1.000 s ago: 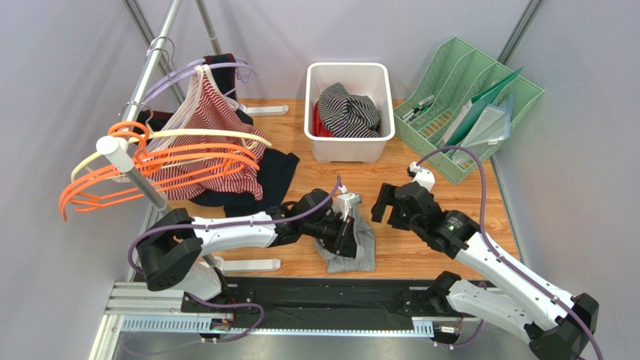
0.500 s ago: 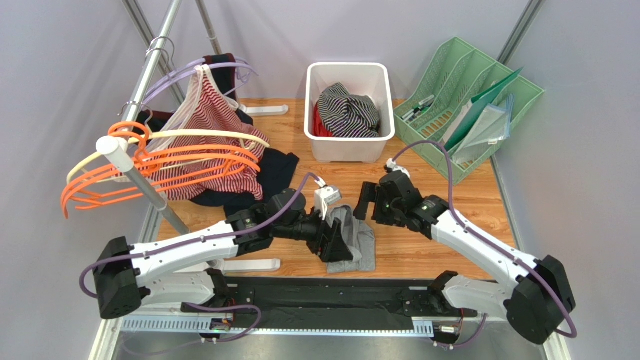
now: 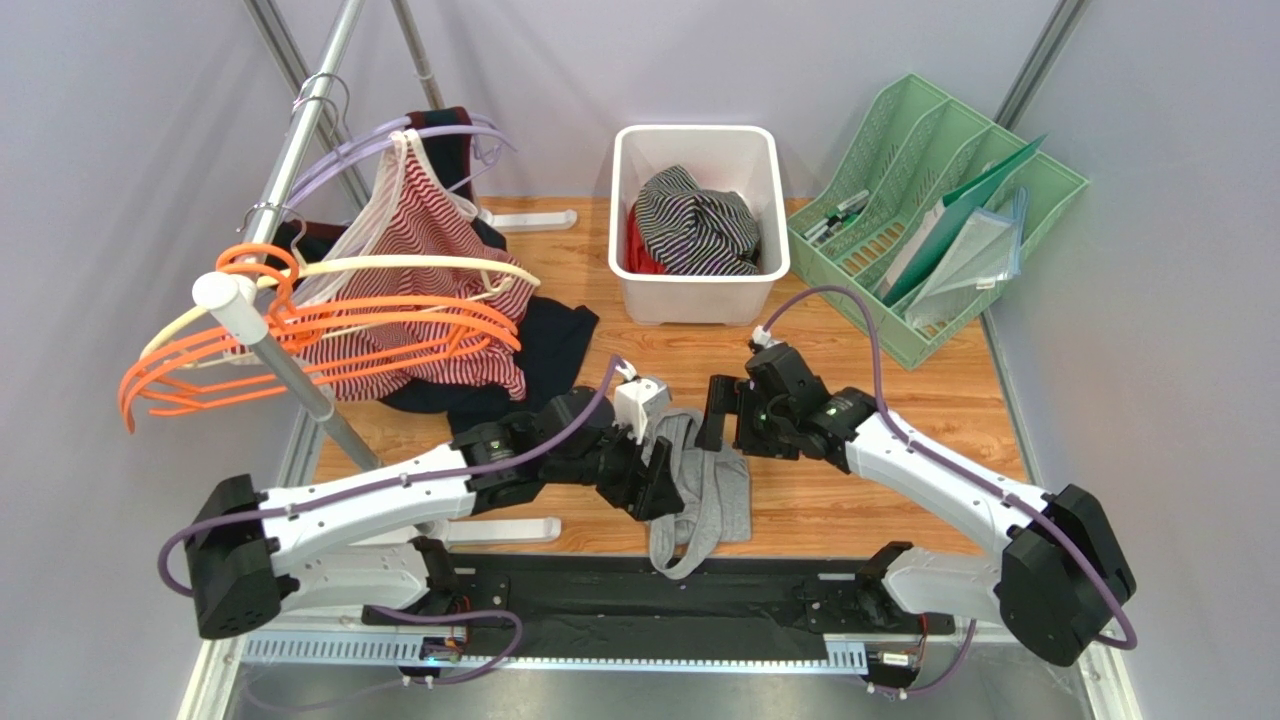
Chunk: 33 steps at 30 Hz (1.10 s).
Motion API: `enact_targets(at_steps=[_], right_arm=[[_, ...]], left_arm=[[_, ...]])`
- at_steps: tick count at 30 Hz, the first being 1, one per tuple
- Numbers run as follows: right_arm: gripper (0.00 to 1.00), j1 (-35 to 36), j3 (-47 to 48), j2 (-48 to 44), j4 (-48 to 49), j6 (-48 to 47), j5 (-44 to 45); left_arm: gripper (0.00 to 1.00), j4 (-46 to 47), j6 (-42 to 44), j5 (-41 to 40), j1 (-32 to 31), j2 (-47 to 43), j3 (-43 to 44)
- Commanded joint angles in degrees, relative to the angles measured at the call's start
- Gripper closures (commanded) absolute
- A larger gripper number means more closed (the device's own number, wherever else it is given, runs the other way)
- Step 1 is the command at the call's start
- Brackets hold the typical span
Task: Remove the tank top from the hanger
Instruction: Pick up the tank top from the center of the board.
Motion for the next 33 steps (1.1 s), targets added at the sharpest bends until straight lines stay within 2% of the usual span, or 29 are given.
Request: enact_targets(at_steps=[1, 7, 13, 17, 20, 21, 23, 24, 26, 27, 31, 32, 33], right_arm=[[0.0, 3.39, -1.34, 0.37, 2.9, -2.77, 0.68], [0.0, 8.65, 0.58, 5.72, 4.05, -3.39, 1.91], [0.0, 15.87, 6.73, 17.04, 1.42, -2.95, 8.14], [0.0, 19.48, 10.52, 22.25, -2.54, -2.07, 16.12], [0.05, 21.06, 11.4, 23.66, -3.6, -1.98, 18.61], [0.13, 20.98, 11.23, 23.75, -3.43, -2.07, 18.61], [0.23, 20.98, 11.05, 23.84, -2.9, -2.24, 18.78], [0.35, 20.98, 10.88, 23.75, -2.81, -2.24, 19.14], [0.5, 20.98, 10.7, 23.32, -2.55, -2.24, 19.84], [0.67, 21.07, 10.44, 22.18, -2.46, -2.24, 20.28], [0.9, 20.8, 10.61, 17.26, -2.1, -3.03, 24.66], [1.0, 20.45, 10.96, 16.03, -2.19, -3.47, 25.46], [1.0, 20.19, 12.18, 13.41, -2.54, -4.61, 26.16]], left_arm=[[0.25, 3.85, 1.59, 1.58, -0.18, -6.95, 0.24], [0.24, 2.88, 1.24, 5.1, -0.18, -12.04, -1.25], [0.23, 0.42, 0.89, 3.52, -0.18, -17.68, -2.92], [0.22, -1.25, 0.89, 3.43, -0.18, -20.93, -2.92], [0.22, -3.0, 1.76, 3.52, -0.18, -23.65, -2.49], [0.22, -4.23, 1.94, 3.35, -0.27, -24.97, -2.05], [0.22, -5.64, 2.82, 2.82, -0.19, -26.38, -1.52], [0.22, -7.04, 3.08, 2.47, -0.18, -27.86, -0.99], [0.22, -8.28, 3.78, 1.77, -0.18, -29.45, -0.73], [0.22, -9.5, 4.05, 1.24, -0.18, -31.38, -0.46], [0.22, -12.85, 4.84, -1.66, -0.18, -36.57, -0.29], [0.22, -14.33, 5.01, -2.1, -0.18, -37.71, -0.2], [0.22, -15.22, 5.1, -3.23, -0.18, -39.72, -0.02]])
